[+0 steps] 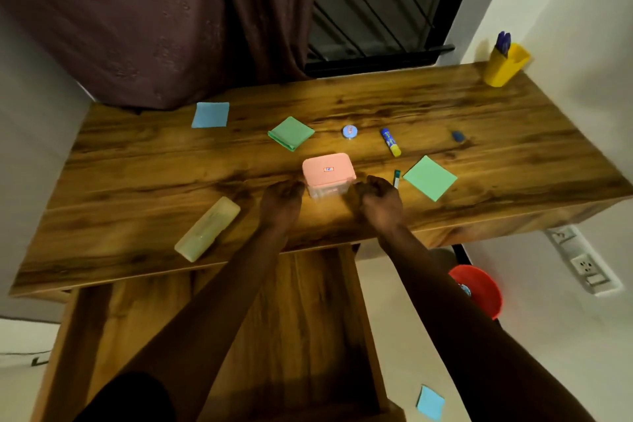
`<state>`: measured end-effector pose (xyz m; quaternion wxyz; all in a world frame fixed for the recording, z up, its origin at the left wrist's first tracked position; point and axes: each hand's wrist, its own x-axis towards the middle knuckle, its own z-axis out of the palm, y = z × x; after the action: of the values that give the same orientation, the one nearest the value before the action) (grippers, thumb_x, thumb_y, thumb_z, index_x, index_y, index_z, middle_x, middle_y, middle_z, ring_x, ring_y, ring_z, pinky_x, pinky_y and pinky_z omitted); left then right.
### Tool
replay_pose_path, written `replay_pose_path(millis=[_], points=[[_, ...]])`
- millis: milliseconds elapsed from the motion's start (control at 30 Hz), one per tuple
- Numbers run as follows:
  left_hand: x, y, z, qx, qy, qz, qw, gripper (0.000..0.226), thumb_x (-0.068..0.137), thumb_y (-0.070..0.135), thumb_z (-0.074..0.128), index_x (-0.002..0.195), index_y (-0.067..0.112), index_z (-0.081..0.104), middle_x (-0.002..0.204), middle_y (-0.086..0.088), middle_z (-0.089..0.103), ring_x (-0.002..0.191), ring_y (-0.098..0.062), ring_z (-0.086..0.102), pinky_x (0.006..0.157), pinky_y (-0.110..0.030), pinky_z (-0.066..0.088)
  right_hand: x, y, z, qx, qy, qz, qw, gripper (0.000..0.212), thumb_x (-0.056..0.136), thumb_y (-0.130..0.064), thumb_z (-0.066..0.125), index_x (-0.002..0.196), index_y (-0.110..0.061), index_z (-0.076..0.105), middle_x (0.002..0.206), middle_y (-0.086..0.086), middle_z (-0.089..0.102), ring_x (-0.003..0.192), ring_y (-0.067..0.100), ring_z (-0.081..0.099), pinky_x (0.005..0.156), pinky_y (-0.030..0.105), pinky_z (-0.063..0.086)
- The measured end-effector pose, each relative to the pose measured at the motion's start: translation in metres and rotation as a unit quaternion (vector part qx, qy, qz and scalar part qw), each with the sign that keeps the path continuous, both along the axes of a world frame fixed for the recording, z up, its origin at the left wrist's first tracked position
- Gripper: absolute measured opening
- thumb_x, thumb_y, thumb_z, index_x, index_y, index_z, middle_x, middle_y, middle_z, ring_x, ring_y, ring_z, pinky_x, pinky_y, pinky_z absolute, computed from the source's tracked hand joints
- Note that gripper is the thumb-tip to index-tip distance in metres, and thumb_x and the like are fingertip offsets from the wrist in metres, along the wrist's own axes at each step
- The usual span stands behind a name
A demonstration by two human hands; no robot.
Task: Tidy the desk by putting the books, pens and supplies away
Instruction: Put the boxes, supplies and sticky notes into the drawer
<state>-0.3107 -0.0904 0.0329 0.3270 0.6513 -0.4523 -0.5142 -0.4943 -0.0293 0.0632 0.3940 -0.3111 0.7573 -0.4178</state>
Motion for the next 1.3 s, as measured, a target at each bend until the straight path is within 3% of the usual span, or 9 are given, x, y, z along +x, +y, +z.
replay_pose_path(millis=[67,233,333,433,533,733,833,1167,1300], points=[[-0.013,0.003,0.0,-0.009,0.015,0.021,1.0,0.032,0.076,0.057,0.077,0.081,0.026,0.069,0.114,-0.017,0.074,0.109,-0.044,0.067,0.098,-0.059,0.053,0.0,-0.016,-0.004,-0.008,-0.006,0.009,1.0,0.048,0.097,-0.047,0.061,0.138,-0.022,0.061,0.137,0.006,0.064,0.126,0.03,0.057,0.11,0.044,0.046],[-0.031,0.004,0.0,-0.052,-0.027,-0.016,0.998,0.047,0.087,0.052,0.067,0.104,0.01,0.076,0.103,-0.016,0.077,0.099,-0.039,0.071,0.094,-0.053,0.056,0.0,-0.04,-0.023,0.002,0.034,0.049,0.998,0.045,0.099,-0.051,0.055,0.13,-0.022,0.068,0.131,0.006,0.07,0.121,0.03,0.063,0.107,0.046,0.049],[-0.017,0.001,-0.029,-0.042,-0.009,0.007,0.999,0.063,0.071,0.066,0.063,0.106,0.015,0.076,0.104,-0.013,0.077,0.1,-0.039,0.071,0.093,-0.057,0.056,0.003,-0.03,-0.024,-0.015,0.066,0.048,0.997,0.037,0.1,-0.046,0.058,0.115,-0.018,0.075,0.116,0.004,0.076,0.101,0.021,0.068,0.092,0.033,0.052],[0.001,0.033,0.003,-0.042,-0.019,-0.006,0.999,0.051,0.083,0.057,0.066,0.115,0.017,0.074,0.11,-0.011,0.076,0.105,-0.035,0.071,0.095,-0.054,0.056,0.013,-0.005,-0.019,-0.045,0.089,0.047,0.994,0.03,0.1,-0.041,0.061,0.101,-0.017,0.078,0.098,0.002,0.078,0.087,0.016,0.071,0.076,0.028,0.053],[0.028,0.07,0.025,-0.063,-0.009,-0.018,0.998,0.034,0.095,0.04,0.066,0.126,0.025,0.07,0.12,0.001,0.074,0.112,-0.02,0.069,0.097,-0.045,0.057,0.035,0.028,-0.019,-0.063,0.047,0.063,0.995,0.026,0.096,-0.043,0.067,0.104,-0.021,0.077,0.098,-0.006,0.078,0.089,0.008,0.073,0.079,0.033,0.061],[0.113,0.14,0.023,-0.039,0.063,0.008,0.997,0.033,0.097,0.029,0.066,0.117,0.056,0.066,0.126,0.018,0.07,0.121,-0.01,0.064,0.103,-0.052,0.052,0.095,0.078,-0.029,-0.024,0.026,0.114,0.993,0.042,0.083,-0.061,0.071,0.11,-0.029,0.074,0.11,-0.011,0.076,0.097,0.009,0.074,0.09,0.045,0.062],[0.157,0.166,0.017,-0.023,0.077,0.029,0.996,0.028,0.097,0.029,0.066,0.119,0.047,0.07,0.121,0.017,0.072,0.115,-0.01,0.068,0.097,-0.049,0.057,0.138,0.098,-0.033,0.001,0.06,0.157,0.986,0.028,0.086,-0.053,0.072,0.101,-0.03,0.072,0.105,-0.014,0.075,0.092,0.005,0.073,0.086,0.036,0.062],[0.29,0.199,-0.036,0.04,0.056,0.185,0.98,0.021,0.098,0.022,0.064,0.109,0.038,0.074,0.106,0.009,0.078,0.103,-0.012,0.074,0.089,-0.041,0.06,0.3,0.108,-0.086,0.106,-0.073,0.183,0.975,0.015,0.092,-0.031,0.074,0.098,-0.023,0.063,0.107,-0.001,0.071,0.096,0.012,0.071,0.078,0.03,0.063],[0.32,0.191,-0.049,0.093,0.104,0.245,0.959,0.022,0.096,0.032,0.066,0.114,0.021,0.073,0.103,0.0,0.078,0.099,-0.023,0.075,0.083,-0.043,0.061,0.355,0.09,-0.103,0.129,-0.058,0.185,0.972,0.017,0.095,-0.035,0.069,0.099,-0.023,0.057,0.099,-0.008,0.064,0.082,-0.002,0.06,0.058,0.013,0.042]])
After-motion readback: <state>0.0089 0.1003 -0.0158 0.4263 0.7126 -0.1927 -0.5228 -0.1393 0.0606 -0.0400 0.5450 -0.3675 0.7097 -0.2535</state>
